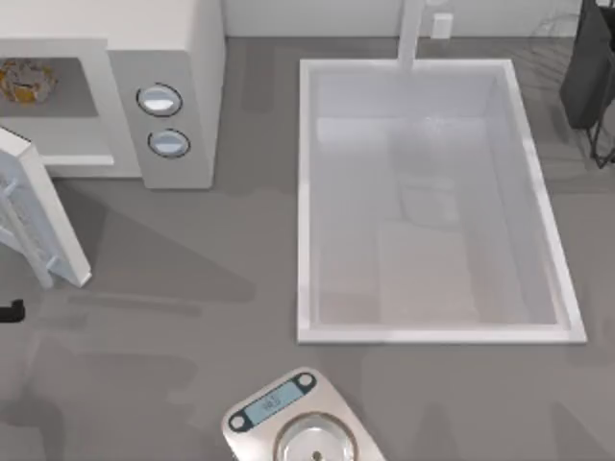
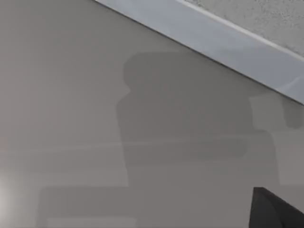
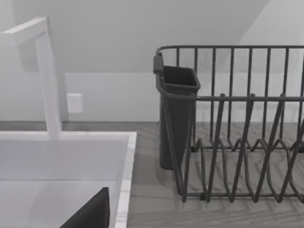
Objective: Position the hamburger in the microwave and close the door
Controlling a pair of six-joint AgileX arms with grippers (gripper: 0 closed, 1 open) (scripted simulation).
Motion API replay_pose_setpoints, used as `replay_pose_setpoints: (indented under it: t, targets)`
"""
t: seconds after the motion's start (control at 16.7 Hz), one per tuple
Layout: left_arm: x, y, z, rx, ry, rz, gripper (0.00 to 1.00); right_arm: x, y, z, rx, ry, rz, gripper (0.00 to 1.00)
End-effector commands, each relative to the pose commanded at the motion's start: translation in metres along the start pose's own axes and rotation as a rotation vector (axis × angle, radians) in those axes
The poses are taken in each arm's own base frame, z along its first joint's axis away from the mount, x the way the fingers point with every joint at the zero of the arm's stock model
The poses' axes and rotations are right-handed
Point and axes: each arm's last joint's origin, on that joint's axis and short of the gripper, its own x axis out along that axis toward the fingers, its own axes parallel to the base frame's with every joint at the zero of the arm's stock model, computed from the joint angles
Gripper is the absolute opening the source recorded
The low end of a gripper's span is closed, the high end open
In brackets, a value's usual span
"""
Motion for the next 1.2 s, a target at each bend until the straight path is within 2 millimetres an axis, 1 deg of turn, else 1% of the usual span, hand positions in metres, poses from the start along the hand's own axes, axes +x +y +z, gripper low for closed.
replay_pose_setpoints:
  t: [0.12,0.24,0.6,0.72,0.84,0.9,1.08,1.2]
  targets:
    - [-0.002,-0.019,-0.002,-0.002,-0.009,0.001,0.0,0.0,0.0,0.0,0.0,0.0,0.0,1.0]
    - [-0.004,-0.029,-0.004,-0.012,-0.023,0.009,0.0,0.0,0.0,0.0,0.0,0.0,0.0,1.0]
    - [-0.004,-0.03,-0.003,-0.018,-0.029,0.012,0.0,0.0,0.0,0.0,0.0,0.0,0.0,1.0]
    - [-0.001,-0.03,0.006,-0.019,-0.038,0.013,0.0,0.0,0.0,0.0,0.0,0.0,0.0,1.0]
    - [0.008,-0.03,0.018,-0.016,-0.039,0.01,0.0,0.0,0.0,0.0,0.0,0.0,0.0,1.0]
    - [0.016,-0.029,0.025,-0.015,-0.031,0.008,0.0,0.0,0.0,0.0,0.0,0.0,0.0,1.0]
    - [0.046,-0.029,0.041,-0.017,0.005,0.006,0.0,0.0,0.0,0.0,0.0,0.0,0.0,1.0]
    - [0.062,-0.028,0.052,-0.019,-0.002,0.009,0.0,0.0,0.0,0.0,0.0,0.0,0.0,1.0]
